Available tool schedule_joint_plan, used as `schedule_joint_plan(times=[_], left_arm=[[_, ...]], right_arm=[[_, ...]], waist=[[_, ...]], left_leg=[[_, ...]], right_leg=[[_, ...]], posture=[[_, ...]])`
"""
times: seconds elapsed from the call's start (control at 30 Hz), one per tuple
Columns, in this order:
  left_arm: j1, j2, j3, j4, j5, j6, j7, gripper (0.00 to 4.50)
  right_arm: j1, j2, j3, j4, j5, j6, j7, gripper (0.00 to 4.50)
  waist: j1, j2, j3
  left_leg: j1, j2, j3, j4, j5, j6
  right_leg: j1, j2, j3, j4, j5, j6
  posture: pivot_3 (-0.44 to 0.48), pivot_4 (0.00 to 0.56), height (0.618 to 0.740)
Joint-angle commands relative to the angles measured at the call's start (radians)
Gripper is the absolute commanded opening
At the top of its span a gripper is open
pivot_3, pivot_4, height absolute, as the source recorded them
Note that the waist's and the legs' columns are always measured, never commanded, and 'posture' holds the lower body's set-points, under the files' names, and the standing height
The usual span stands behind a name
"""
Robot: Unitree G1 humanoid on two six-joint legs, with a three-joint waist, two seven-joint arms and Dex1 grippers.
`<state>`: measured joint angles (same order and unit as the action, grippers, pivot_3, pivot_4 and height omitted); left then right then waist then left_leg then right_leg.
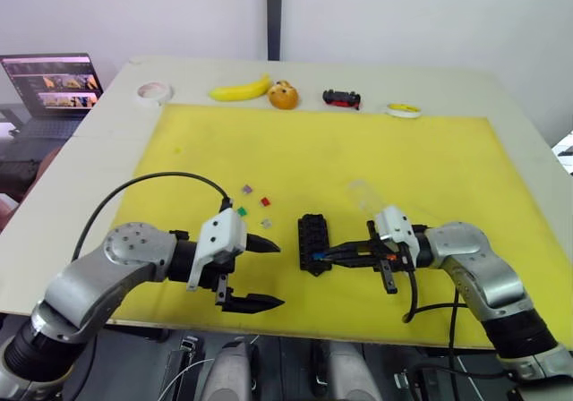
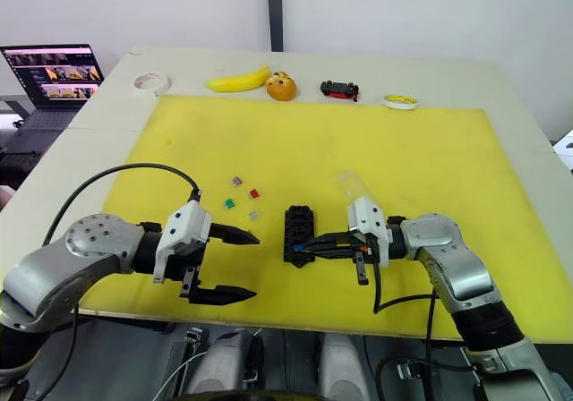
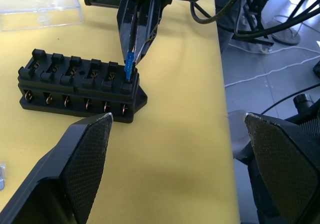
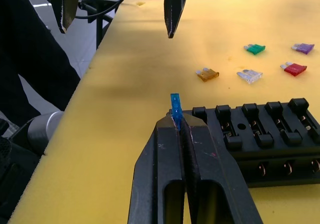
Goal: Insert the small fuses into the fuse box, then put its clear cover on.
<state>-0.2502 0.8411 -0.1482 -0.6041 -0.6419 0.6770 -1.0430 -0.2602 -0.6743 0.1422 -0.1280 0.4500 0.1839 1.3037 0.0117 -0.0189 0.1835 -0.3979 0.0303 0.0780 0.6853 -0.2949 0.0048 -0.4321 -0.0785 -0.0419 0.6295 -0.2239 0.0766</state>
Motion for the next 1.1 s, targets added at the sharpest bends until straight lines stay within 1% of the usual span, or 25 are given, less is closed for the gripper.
schedule_joint_plan(times=[0.03,0.5,1.1], left_arm=[[-0.012,0.005,0.005,-0.033,-0.01,0.003,-0.006,4.42],[-0.013,0.002,0.01,-0.042,-0.014,0.015,0.0,4.42],[-0.017,-0.007,0.002,-0.04,-0.008,0.016,0.007,4.42]], right_arm=[[-0.014,0.01,-0.006,-0.004,-0.005,-0.025,0.006,0.0],[-0.023,0.017,0.013,0.033,-0.047,-0.084,0.031,0.0],[-0.05,0.034,0.002,0.038,-0.024,-0.037,0.028,0.0]], waist=[[0.0,0.0,0.0],[0.0,0.0,0.0],[-0.001,0.0,0.0]], left_leg=[[0.0,0.0,0.0,0.0,0.0,0.0],[0.004,0.0,0.0,0.0,0.0,0.0],[0.005,0.0,0.001,0.0,0.0,0.0]], right_leg=[[0.0,0.0,0.0,0.0,0.0,0.0],[0.003,0.0,0.0,0.0,0.0,0.0],[0.004,0.0,0.0,0.0,0.0,0.0]], posture=[[0.0,0.15,0.737],[0.0,0.15,0.737],[0.0,0.15,0.737]])
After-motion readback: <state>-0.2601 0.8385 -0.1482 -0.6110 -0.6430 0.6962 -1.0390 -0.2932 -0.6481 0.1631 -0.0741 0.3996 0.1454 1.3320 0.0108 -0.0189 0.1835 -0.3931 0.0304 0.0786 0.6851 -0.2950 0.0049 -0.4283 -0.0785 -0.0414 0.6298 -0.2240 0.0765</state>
